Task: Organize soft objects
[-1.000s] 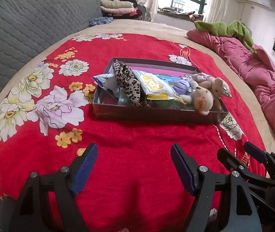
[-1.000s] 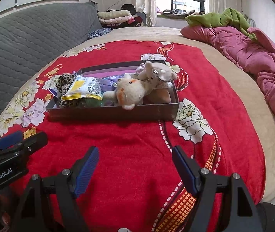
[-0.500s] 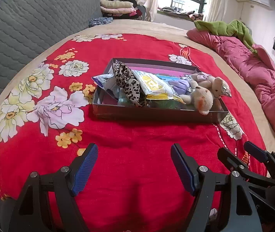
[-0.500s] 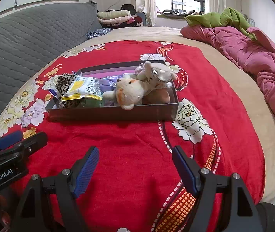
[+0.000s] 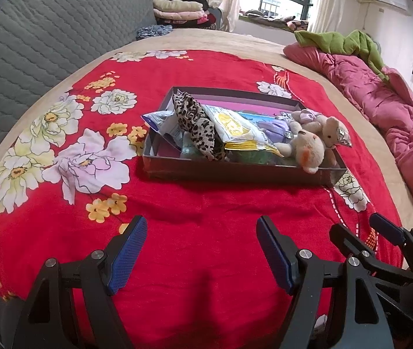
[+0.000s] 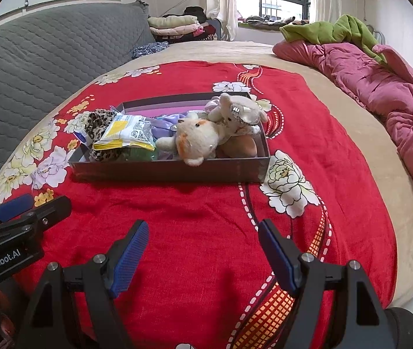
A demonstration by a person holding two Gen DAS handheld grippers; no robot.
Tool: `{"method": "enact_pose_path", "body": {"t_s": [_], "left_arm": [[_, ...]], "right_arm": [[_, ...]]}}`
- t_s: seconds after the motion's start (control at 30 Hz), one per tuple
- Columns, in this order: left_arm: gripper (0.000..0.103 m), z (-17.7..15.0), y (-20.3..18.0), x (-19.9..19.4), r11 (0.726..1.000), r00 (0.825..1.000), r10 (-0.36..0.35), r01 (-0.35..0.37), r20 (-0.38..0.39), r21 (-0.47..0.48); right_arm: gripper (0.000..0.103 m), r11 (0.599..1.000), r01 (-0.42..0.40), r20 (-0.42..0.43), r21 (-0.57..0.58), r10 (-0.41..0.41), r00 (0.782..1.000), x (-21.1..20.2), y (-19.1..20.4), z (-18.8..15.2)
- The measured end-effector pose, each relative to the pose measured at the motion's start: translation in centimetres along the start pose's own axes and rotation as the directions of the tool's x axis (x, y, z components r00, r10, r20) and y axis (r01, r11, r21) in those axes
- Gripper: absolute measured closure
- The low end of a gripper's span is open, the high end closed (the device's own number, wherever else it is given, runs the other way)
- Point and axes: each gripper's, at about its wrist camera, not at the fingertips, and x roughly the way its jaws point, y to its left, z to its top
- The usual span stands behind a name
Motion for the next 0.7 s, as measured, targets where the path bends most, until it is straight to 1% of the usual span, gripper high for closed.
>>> {"method": "enact_pose_path", "body": {"t_s": [0.23, 0.5, 0.6, 0.7], "left_arm": [[0.025, -0.13, 0.05, 0.41, 1.0, 1.0, 0.002, -0.002, -0.015, 0.0], [0.025, -0.19, 0.3, 0.85, 1.0, 0.999, 0.023, -0.023, -0.025, -0.004], [0.025, -0.19, 0.35, 0.86, 0.999, 0.999, 0.052, -0.052, -0.013, 0.003], [0.025, -0.08, 0.58, 0.87, 0.999, 0.999, 0.04, -0.04, -0.001, -0.004]], "right_arm": [[0.026, 1.0, -0.001, 0.0, -0.003, 0.001, 1.0, 0.07, 0.09, -0.02], [0.026, 1.0, -0.002, -0.002, -0.004, 0.002, 1.0, 0.29, 0.06, -0.18], [0.026, 1.0, -0.003, -0.002, 0.0, 0.003, 1.0, 0.4, -0.03, -0.19], [0.026, 1.0, -0.005, -0.003, -0.001, 0.005, 1.0, 0.62, -0.06, -0.3]]}}
